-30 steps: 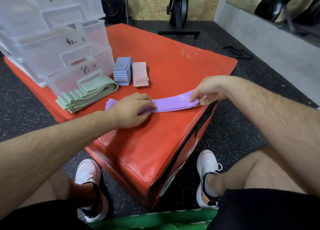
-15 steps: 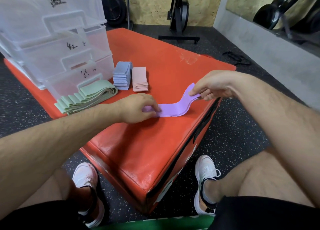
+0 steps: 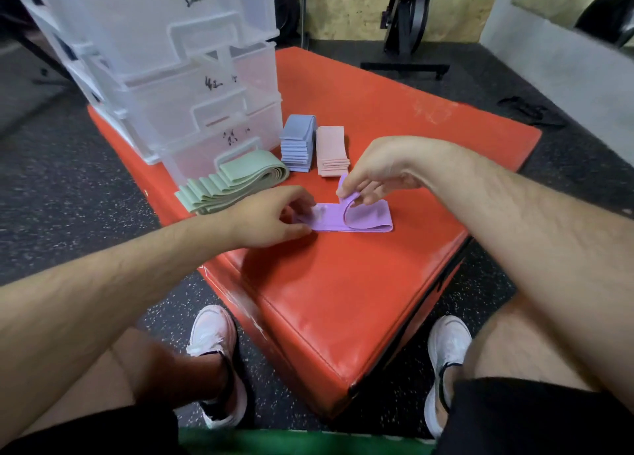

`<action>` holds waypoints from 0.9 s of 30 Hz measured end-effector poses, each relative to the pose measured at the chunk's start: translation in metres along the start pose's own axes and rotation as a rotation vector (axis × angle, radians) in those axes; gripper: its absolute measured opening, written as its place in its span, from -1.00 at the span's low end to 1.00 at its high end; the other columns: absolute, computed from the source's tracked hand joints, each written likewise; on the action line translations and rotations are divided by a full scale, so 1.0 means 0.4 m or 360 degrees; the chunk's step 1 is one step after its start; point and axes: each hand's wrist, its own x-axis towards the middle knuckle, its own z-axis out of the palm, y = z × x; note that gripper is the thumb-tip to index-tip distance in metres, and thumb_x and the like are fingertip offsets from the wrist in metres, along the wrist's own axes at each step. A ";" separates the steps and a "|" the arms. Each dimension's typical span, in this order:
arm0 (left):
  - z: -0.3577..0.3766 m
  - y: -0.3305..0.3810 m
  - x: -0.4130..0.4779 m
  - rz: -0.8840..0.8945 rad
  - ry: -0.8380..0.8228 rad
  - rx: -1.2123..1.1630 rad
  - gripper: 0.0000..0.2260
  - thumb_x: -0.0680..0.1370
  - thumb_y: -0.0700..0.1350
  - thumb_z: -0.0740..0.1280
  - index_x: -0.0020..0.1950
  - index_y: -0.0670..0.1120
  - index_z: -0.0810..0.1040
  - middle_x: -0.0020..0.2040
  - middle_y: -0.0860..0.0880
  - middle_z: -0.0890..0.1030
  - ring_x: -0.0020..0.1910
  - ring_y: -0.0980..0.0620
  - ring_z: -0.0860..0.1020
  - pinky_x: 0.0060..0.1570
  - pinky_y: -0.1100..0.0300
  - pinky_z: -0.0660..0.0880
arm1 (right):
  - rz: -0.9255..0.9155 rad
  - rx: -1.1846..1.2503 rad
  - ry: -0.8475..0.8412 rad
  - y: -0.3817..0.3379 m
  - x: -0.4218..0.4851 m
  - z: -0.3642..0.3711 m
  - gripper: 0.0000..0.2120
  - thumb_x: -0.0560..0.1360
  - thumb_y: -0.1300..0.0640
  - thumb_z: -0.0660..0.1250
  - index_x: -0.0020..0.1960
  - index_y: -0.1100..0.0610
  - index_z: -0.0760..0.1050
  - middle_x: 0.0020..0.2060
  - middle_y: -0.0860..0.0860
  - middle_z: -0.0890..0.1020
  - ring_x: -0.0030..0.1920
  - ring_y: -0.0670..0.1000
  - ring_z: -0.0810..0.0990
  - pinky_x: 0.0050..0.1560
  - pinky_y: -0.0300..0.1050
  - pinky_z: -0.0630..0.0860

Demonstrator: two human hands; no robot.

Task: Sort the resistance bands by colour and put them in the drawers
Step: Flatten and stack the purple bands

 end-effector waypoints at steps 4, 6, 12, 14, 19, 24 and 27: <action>-0.003 -0.001 -0.008 -0.0060 0.0094 -0.0235 -0.62 0.47 -0.13 0.49 0.22 -0.03 0.45 0.04 0.03 0.59 0.00 0.12 0.60 0.07 0.13 0.56 | -0.0046 -0.0004 -0.0013 -0.029 0.041 0.065 -0.81 0.41 0.22 0.56 -0.02 0.24 0.64 -0.08 0.18 0.72 -0.13 0.08 0.71 -0.09 -0.18 0.67; -0.008 0.001 -0.008 -0.0047 0.0146 -0.0248 -0.58 0.46 -0.12 0.50 0.25 -0.04 0.44 0.05 0.01 0.57 0.00 0.09 0.59 0.06 0.14 0.57 | -0.0054 0.0007 -0.0079 -0.041 0.048 0.087 -0.71 0.48 0.10 0.51 0.06 0.28 0.59 -0.06 0.21 0.70 -0.09 0.12 0.71 -0.06 -0.15 0.67; -0.023 -0.003 -0.013 0.0260 0.0319 0.0299 -0.59 0.42 -0.02 0.46 0.22 -0.07 0.49 0.11 0.01 0.45 0.06 0.09 0.43 0.07 0.29 0.37 | -0.0148 -0.0369 -0.0265 -0.041 0.038 0.087 -0.74 0.60 0.37 0.19 0.22 0.25 0.56 0.09 0.12 0.66 0.00 0.10 0.71 -0.20 -0.17 0.64; -0.024 -0.005 -0.013 0.0323 0.0214 0.0432 -0.69 0.42 0.03 0.42 0.10 -0.06 0.52 -0.01 0.03 0.51 0.00 0.01 0.46 0.08 0.13 0.42 | -0.0206 -0.0554 -0.0275 -0.031 0.031 0.088 -0.65 0.58 0.42 0.15 0.21 0.19 0.59 0.04 0.02 0.66 -0.06 -0.01 0.72 -0.24 -0.21 0.60; -0.013 -0.011 -0.014 0.0203 0.0031 0.0440 -0.69 0.45 0.12 0.37 0.06 -0.05 0.58 -0.02 0.02 0.53 -0.01 0.00 0.52 0.10 0.04 0.48 | -0.0273 -0.0639 -0.0271 -0.030 0.027 0.081 -0.62 0.54 0.42 0.15 0.20 0.13 0.60 0.13 0.06 0.65 0.01 0.06 0.73 -0.24 -0.15 0.59; -0.054 -0.004 -0.004 0.0127 0.0192 0.0472 -0.67 0.46 0.13 0.29 0.10 -0.03 0.56 0.03 0.00 0.54 0.09 -0.01 0.50 0.16 0.07 0.45 | -0.0377 -0.0628 -0.0043 -0.054 0.052 0.082 -0.72 0.55 0.35 0.24 0.16 0.14 0.61 0.00 0.11 0.70 -0.23 -0.03 0.70 -0.39 -0.21 0.52; -0.082 -0.024 -0.001 0.0023 0.0369 0.0567 -0.67 0.46 0.10 0.25 0.13 -0.04 0.54 0.09 -0.02 0.54 0.12 -0.08 0.52 0.13 -0.04 0.48 | -0.0467 -0.0555 0.0191 -0.085 0.086 0.094 -0.77 0.56 0.28 0.25 0.11 0.10 0.62 -0.15 0.10 0.70 -0.25 0.00 0.68 -0.42 -0.22 0.52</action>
